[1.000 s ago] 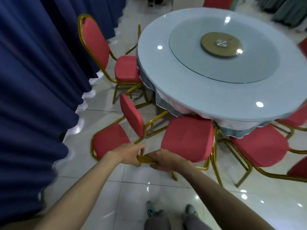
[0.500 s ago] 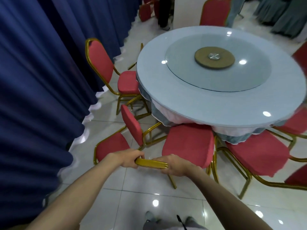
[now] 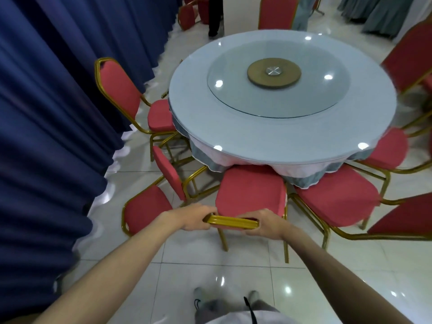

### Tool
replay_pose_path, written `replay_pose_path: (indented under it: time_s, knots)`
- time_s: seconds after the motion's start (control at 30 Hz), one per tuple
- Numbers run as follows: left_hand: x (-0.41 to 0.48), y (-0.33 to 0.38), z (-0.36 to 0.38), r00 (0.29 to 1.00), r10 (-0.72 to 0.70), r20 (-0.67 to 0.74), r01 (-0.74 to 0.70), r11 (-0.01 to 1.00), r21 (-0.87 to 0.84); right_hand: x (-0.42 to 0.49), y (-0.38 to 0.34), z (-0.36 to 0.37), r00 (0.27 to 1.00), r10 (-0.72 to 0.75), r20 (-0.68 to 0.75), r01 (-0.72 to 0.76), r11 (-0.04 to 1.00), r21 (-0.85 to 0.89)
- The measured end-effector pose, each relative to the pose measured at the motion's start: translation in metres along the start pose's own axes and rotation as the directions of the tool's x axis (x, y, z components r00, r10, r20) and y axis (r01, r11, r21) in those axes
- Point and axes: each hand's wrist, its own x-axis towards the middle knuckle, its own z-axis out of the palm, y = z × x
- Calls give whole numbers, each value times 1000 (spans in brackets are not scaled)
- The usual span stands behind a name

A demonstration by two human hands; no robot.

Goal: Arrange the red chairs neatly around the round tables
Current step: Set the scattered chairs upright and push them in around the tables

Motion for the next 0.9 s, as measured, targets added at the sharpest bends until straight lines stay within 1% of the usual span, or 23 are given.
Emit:
replay_pose_path:
  time_s: [0.1,0.23,0.33,0.43,0.53,0.63,0.77,0.9]
  knots:
    - [13,32,16,998,62,-10,-62,998,-22,-37,29,-9,998,58,-18,-58,998,-25]
    - [44,84,36,989,145,-16,-145,989,-9,-87,64,-18,987,158,-40,-161,983,-86]
    - [68,117,51,983,183,12,-184,983,21,-121,92,-11,962,253,-102,-264,958,-115]
    - [79,141,57,980,201,18,-201,979,39,-145,113,0,931,304,-203,-320,946,-50]
    - [73,140,57,977,211,-23,-211,978,1,-149,106,-4,927,330,-177,-337,941,-13]
    - [60,120,59,984,156,-88,-163,983,-83,-140,84,-20,946,309,-97,-310,951,7]
    - [30,84,60,985,28,-171,-66,973,-219,-109,51,-27,973,231,-3,-231,972,53]
    - [-5,42,63,958,-139,-252,30,920,-392,-61,10,-16,988,152,-9,-150,980,131]
